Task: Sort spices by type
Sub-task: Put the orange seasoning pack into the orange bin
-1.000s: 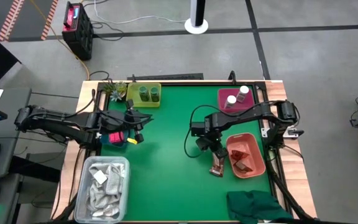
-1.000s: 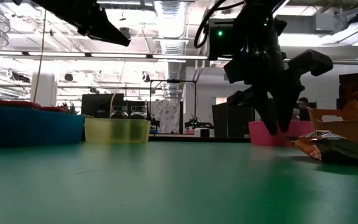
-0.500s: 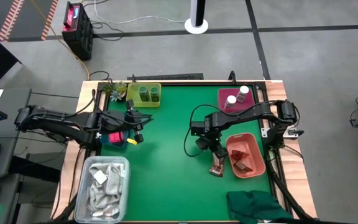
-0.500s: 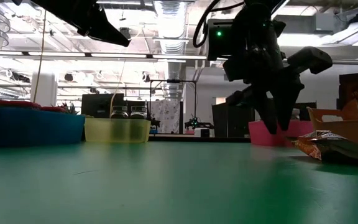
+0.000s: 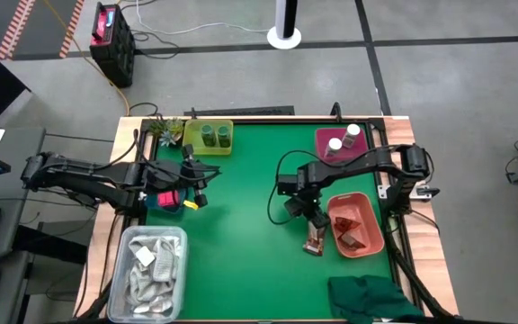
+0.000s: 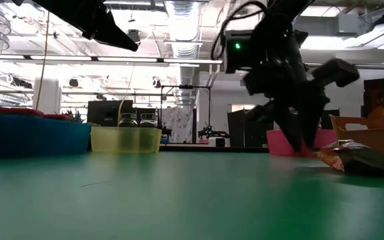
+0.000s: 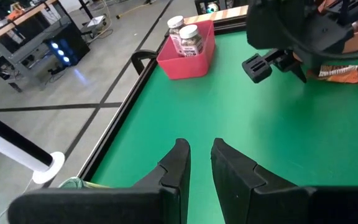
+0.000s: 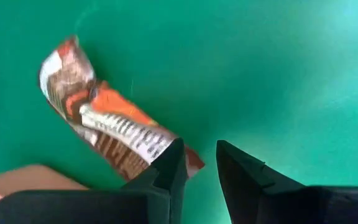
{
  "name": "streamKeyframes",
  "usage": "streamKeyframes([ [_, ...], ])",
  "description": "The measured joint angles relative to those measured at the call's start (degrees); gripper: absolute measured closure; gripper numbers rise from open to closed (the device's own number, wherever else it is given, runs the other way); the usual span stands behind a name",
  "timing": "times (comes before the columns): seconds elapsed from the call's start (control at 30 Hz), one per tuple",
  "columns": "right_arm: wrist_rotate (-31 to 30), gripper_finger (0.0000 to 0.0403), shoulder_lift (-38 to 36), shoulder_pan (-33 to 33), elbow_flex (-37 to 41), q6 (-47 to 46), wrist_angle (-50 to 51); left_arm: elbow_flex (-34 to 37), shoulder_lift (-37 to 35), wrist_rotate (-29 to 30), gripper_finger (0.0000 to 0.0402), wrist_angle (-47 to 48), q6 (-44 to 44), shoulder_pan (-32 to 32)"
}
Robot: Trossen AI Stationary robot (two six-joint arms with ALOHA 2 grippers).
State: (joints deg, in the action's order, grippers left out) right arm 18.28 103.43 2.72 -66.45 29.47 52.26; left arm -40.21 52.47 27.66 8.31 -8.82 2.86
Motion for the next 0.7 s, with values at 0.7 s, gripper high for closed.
streamKeyframes([
  [0.7, -0.54, 0.0290, 0.01, 0.80, 1.09, -0.30, 2.91, 0.00, 0.00, 0.02, 0.0346, 0.01, -0.01, 0.01],
])
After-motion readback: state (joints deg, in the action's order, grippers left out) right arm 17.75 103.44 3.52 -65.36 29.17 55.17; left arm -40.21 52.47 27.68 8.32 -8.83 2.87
